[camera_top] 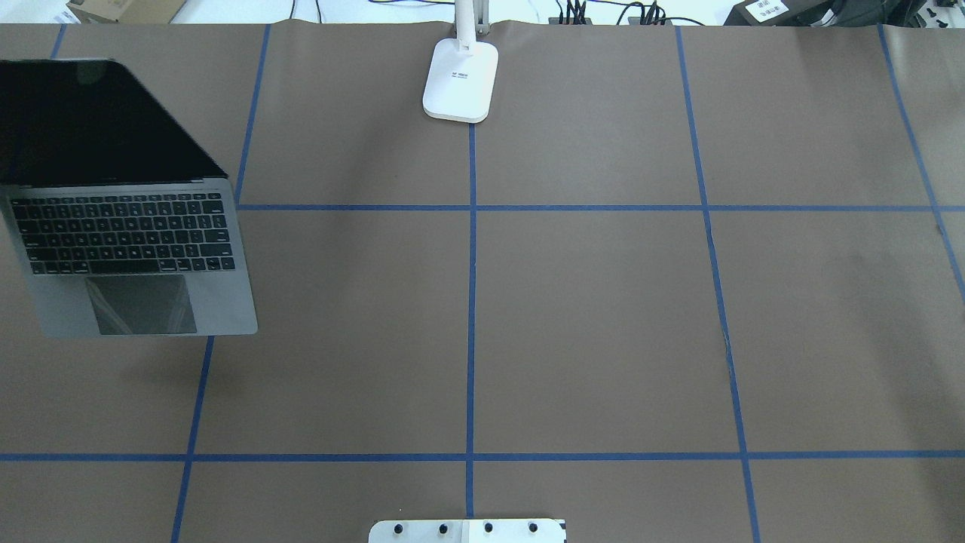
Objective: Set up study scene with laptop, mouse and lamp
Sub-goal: 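Push the laptop farther from the robot beside the lamp with the left gripper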
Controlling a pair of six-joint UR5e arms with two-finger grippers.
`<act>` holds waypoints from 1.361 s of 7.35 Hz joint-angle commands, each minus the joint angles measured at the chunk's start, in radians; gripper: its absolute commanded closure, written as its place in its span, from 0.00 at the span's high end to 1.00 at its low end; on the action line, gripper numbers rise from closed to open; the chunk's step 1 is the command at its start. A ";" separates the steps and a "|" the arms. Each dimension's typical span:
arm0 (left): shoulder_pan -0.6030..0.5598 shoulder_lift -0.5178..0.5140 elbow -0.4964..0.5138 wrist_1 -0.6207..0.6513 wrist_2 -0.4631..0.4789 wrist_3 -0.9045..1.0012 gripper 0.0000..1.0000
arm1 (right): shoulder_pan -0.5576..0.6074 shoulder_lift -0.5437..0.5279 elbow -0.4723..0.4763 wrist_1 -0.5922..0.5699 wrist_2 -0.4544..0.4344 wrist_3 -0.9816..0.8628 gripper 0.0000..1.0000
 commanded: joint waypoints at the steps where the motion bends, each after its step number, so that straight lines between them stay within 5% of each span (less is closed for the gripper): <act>1: 0.139 -0.078 0.041 0.000 0.003 -0.069 0.00 | 0.003 -0.001 0.000 0.000 0.000 0.000 0.99; 8: 0.289 -0.245 0.230 -0.024 0.007 -0.228 0.00 | 0.003 -0.007 0.006 -0.001 0.004 0.001 0.99; 10: 0.299 -0.291 0.323 -0.116 0.007 -0.306 0.00 | 0.005 -0.007 0.006 -0.001 0.004 0.001 0.99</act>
